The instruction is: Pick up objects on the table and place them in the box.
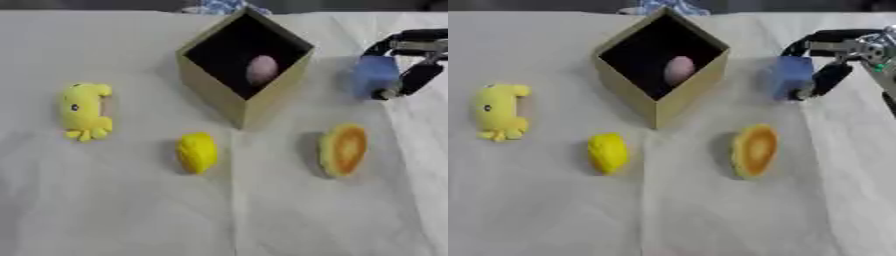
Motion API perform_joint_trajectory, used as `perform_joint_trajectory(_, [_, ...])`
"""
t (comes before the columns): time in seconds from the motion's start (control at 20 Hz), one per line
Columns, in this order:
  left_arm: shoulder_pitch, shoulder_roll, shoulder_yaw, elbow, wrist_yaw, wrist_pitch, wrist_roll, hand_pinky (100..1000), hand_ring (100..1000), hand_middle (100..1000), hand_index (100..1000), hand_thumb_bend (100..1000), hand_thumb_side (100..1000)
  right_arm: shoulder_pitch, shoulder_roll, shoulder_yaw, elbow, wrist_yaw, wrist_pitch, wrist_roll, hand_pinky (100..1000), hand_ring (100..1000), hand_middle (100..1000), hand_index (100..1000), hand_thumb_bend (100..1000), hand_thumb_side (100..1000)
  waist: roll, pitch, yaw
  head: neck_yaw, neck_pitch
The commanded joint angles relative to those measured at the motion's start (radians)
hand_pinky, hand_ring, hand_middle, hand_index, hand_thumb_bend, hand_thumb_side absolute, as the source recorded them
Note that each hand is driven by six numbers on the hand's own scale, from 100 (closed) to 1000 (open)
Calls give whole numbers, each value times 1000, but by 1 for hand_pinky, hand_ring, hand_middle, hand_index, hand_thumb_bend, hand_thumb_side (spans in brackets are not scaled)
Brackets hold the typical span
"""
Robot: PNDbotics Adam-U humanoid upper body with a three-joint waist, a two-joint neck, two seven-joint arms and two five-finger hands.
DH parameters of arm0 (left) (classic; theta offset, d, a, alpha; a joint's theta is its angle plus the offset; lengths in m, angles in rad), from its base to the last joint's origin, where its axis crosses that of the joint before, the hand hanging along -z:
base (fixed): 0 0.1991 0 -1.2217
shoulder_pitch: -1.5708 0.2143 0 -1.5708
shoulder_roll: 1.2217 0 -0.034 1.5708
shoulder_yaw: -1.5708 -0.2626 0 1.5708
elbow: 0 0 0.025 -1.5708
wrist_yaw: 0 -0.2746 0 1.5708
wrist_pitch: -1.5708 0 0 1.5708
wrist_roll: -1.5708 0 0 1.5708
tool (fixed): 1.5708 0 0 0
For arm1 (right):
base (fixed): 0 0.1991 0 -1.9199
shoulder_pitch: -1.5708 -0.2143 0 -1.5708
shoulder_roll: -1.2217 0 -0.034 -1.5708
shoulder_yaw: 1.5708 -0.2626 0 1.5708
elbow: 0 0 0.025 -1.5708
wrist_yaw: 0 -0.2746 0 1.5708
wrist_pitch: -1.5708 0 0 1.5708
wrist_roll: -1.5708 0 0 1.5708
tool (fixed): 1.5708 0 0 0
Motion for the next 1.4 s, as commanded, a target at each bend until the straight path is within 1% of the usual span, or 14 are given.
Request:
perform_joint_trajectory(0.05, [-8,25,3,-21,1,-2,-4,879,659,685,849,191,778,-16,-20,-19,-25,-28,1,-20,870,834,544,729,355,220,2,-18,0,4,-8])
perform_joint_trajectory(0.1, [-8,25,3,-21,0,-2,-4,879,659,684,848,191,778,-15,-22,-21,-39,-43,5,-27,867,817,527,713,332,212,3,-18,0,5,-7])
perform_joint_trajectory(0.25, [-7,24,3,-21,0,-1,-5,879,659,683,848,192,776,-17,-29,-30,-87,-74,24,-48,864,800,518,704,283,179,3,-22,-1,5,-5])
perform_joint_trajectory(0.4, [-6,26,3,-21,0,-2,-5,879,660,683,848,193,773,-34,-34,-43,-142,-85,38,-60,866,797,528,716,262,167,3,-29,-4,5,-2])
perform_joint_trajectory(0.6, [-3,27,3,-21,-1,-1,-6,879,661,681,848,194,772,-92,-17,-43,-205,-88,29,-34,870,802,544,727,244,169,-1,-40,-8,4,2])
perform_joint_trajectory(0.75, [-3,29,0,-21,0,0,-8,878,662,680,848,196,768,-165,37,-18,-219,-94,14,8,872,806,555,735,243,178,-4,-49,-9,-1,5])
perform_joint_trajectory(0.9, [-8,31,-5,-21,1,-1,-13,878,663,680,848,198,763,-240,113,11,-188,-74,-7,51,873,809,563,740,253,184,-5,-56,-2,-9,7])
perform_joint_trajectory(1.05, [-11,36,-8,-21,2,-3,-16,878,663,679,848,198,760,-293,183,16,-130,-38,-31,70,874,814,573,747,243,196,-6,-59,10,-17,10])
perform_joint_trajectory(1.25, [-16,36,-12,-21,7,-3,-21,878,663,679,848,198,761,-336,269,15,-53,-9,-70,96,875,819,594,763,241,218,-8,-57,23,-28,11])
perform_joint_trajectory(1.4, [-22,35,-15,-21,9,-3,-25,878,663,678,848,198,761,-350,316,13,7,28,-91,105,874,825,612,774,250,232,-10,-55,31,-37,11])
